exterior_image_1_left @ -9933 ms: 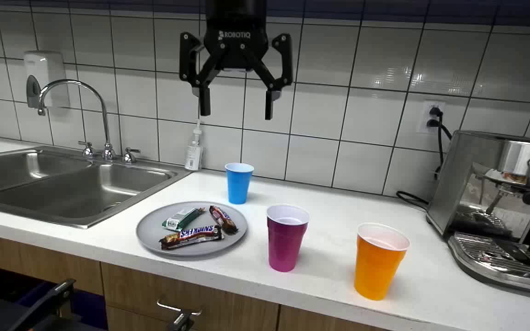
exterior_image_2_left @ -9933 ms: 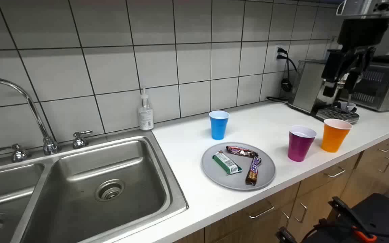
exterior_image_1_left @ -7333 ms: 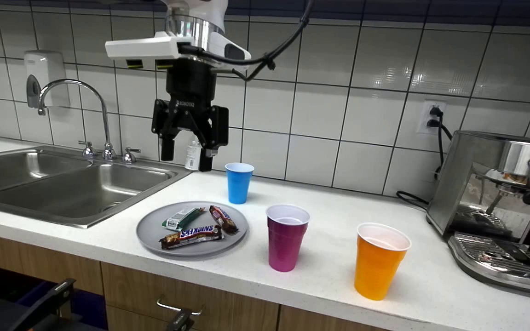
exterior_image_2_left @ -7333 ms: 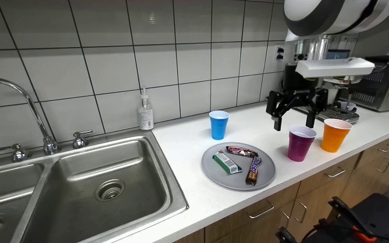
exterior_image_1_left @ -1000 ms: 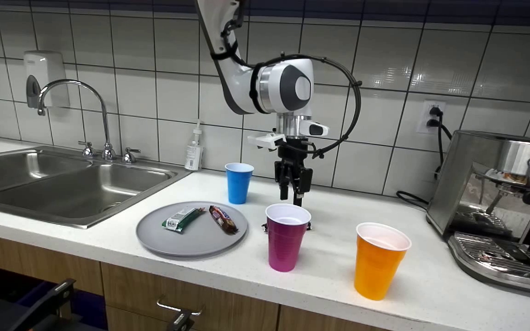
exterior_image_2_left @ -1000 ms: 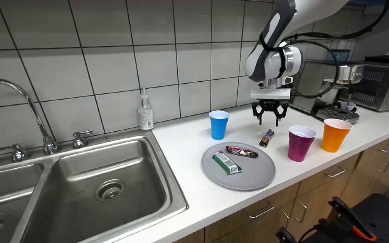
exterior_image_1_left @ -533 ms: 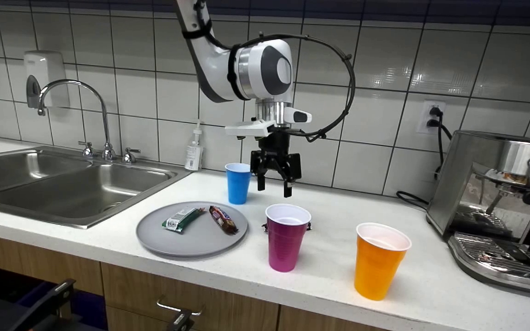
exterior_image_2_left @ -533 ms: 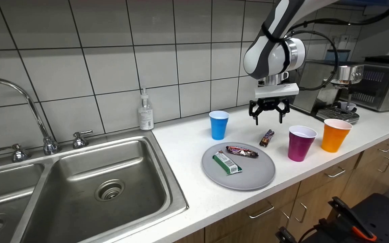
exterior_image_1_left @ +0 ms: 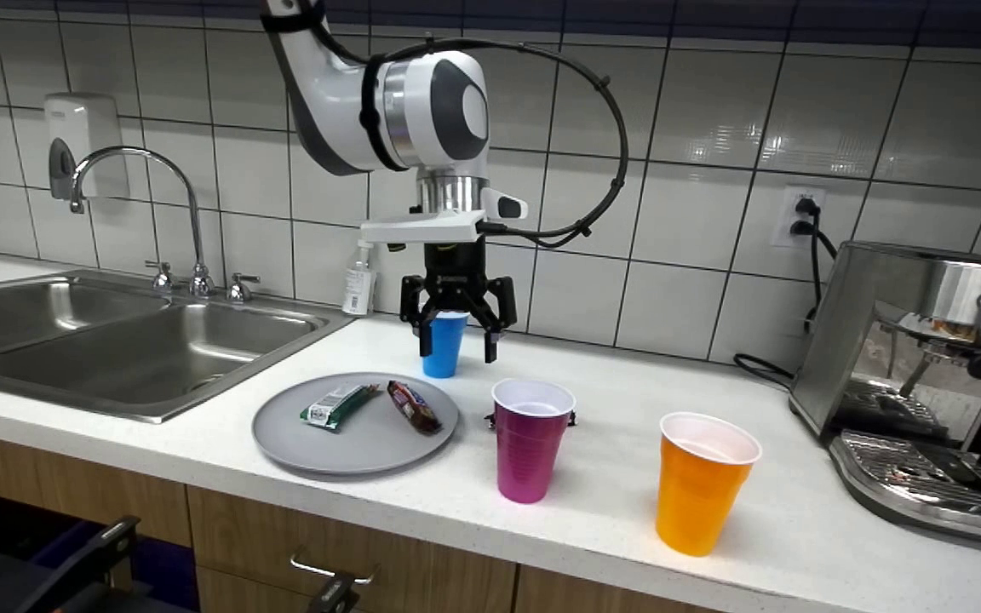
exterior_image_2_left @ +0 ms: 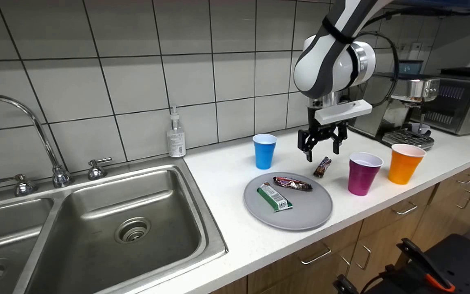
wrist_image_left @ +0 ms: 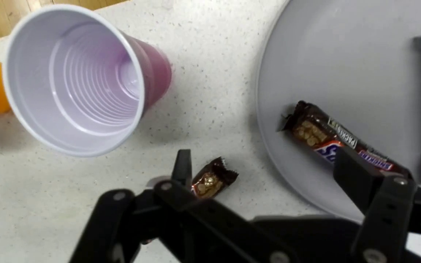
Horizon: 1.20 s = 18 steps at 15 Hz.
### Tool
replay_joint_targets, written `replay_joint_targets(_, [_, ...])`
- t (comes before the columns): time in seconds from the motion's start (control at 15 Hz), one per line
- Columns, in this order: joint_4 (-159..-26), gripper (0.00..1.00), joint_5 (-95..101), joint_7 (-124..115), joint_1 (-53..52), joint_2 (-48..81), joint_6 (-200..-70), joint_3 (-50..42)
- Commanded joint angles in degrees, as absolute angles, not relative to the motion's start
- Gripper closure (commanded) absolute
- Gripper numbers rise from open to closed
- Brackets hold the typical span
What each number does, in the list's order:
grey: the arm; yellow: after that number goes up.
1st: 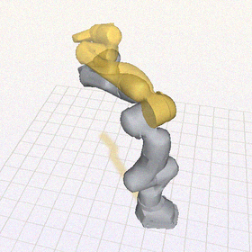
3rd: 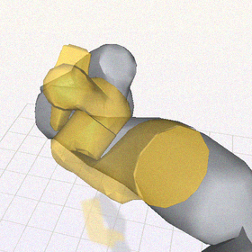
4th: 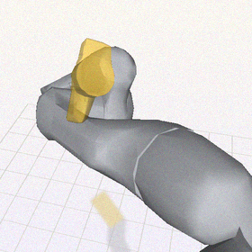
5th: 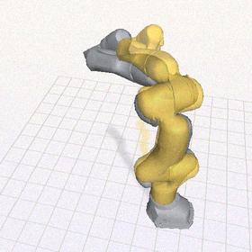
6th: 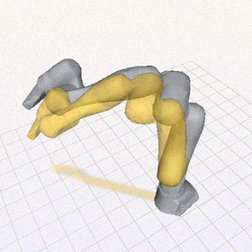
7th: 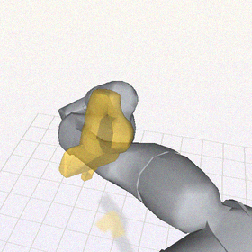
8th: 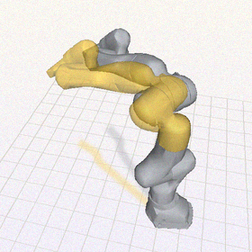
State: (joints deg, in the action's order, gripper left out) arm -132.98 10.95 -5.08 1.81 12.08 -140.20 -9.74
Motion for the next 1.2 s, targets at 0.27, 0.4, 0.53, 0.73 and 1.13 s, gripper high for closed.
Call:
replay_joint_targets(0.27, [-135.61, 0.00, 11.09, 3.26, 2.56, 10.44, -140.94, -6.37])
replay_joint_targets(0.4, [-135.60, 0.00, 11.09, 3.22, 2.58, 10.65, -140.94, -6.38])
replay_joint_targets(0.53, [-135.60, 0.00, 11.09, 3.22, 2.67, 10.68, -140.94, -6.41])
replay_joint_targets(0.73, [-135.60, 0.00, 11.09, 3.22, 2.68, 10.69, -140.94, -6.41])
replay_joint_targets(1.13, [-135.66, 0.00, 12.17, 2.54, 2.39, 10.85, -142.34, -6.54])
